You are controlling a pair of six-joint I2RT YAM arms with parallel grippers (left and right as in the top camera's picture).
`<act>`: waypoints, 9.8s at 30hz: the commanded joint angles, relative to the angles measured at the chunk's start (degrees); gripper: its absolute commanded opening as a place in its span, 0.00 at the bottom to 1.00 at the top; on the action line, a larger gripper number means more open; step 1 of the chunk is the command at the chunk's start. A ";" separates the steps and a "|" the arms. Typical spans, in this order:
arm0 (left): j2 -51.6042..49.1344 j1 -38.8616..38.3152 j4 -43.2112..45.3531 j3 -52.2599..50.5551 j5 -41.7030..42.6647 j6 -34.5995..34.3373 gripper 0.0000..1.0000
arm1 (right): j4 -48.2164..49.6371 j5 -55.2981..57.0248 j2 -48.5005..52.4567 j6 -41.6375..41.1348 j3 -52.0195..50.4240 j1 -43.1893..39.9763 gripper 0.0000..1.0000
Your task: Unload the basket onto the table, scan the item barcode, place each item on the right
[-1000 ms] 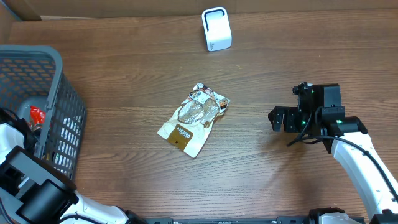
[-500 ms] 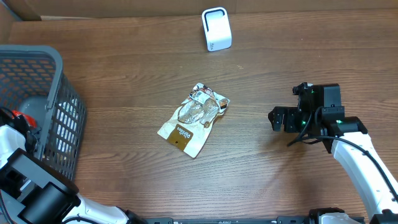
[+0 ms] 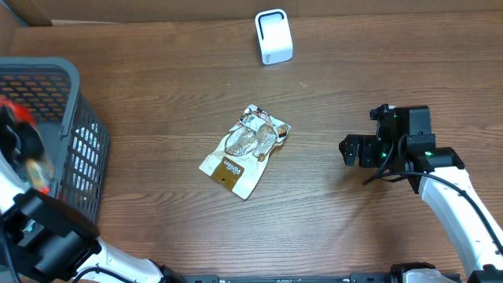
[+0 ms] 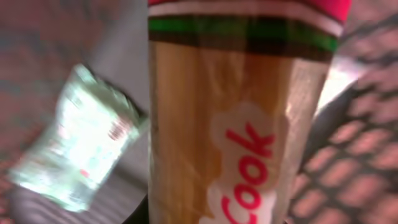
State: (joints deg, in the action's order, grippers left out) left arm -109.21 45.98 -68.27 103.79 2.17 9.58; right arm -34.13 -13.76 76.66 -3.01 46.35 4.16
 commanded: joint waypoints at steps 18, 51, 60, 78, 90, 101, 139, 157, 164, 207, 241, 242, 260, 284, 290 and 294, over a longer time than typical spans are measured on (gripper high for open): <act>6.58 -25.94 -28.55 51.12 7.76 -8.90 0.04 | 0.20 -0.46 -0.07 0.02 1.18 0.28 1.00; 5.97 -53.94 12.17 -29.75 -19.30 -28.02 0.94 | 0.20 -0.46 -0.07 0.02 1.18 0.28 1.00; 6.51 -53.92 1.03 -10.56 -17.90 -27.93 1.00 | 0.20 -0.46 -0.07 0.02 1.18 0.28 1.00; 13.35 -32.17 -28.52 29.90 -26.08 -30.62 1.00 | 0.20 -0.46 -0.07 0.02 1.18 0.28 1.00; 14.10 -12.13 -18.93 15.26 -26.25 -30.36 0.99 | 0.20 -0.48 -0.07 0.02 1.18 0.28 1.00; 14.08 -10.86 1.53 -9.14 -30.91 -14.01 0.99 | 0.20 -0.46 -0.07 0.02 1.18 0.28 1.00; 4.02 6.47 46.71 -43.58 -17.81 16.41 0.99 | 0.20 -0.48 -0.07 0.02 1.18 0.28 1.00; -3.96 7.37 48.72 -43.58 -24.28 15.87 0.86 | 0.20 -0.48 -0.07 0.02 1.18 0.28 1.00; -3.98 5.55 47.04 -43.58 -19.80 15.89 0.54 | 0.20 -0.46 -0.07 0.02 1.18 0.28 1.00; -3.43 -1.57 -1.33 13.33 1.99 1.46 0.04 | 0.20 -0.46 -0.07 0.02 1.18 0.28 1.00; -2.99 4.50 -9.84 13.03 6.19 -16.00 0.99 | 0.20 -0.46 -0.07 0.02 1.18 0.28 1.00; -2.99 4.79 -8.02 10.73 5.51 -16.02 1.00 | 0.20 -0.46 -0.07 0.02 1.18 0.28 1.00; -3.02 -1.01 32.46 -19.76 -2.67 18.10 0.99 | 0.20 -0.46 -0.07 0.02 1.18 0.28 1.00; -13.57 -1.01 43.50 -22.75 -0.61 29.51 1.00 | 0.20 -0.46 -0.07 0.02 1.18 0.28 1.00; -15.21 -1.01 42.49 -22.77 3.10 26.53 0.98 | 0.20 -0.46 -0.07 0.02 1.18 0.28 1.00; -16.35 -1.01 40.89 -23.15 3.87 23.04 0.88 | 0.20 -0.46 -0.07 0.02 1.18 0.28 1.00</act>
State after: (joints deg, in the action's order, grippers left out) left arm -119.31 45.21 -24.49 83.64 6.24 34.57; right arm -34.15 -13.76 76.66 -2.98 46.39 4.16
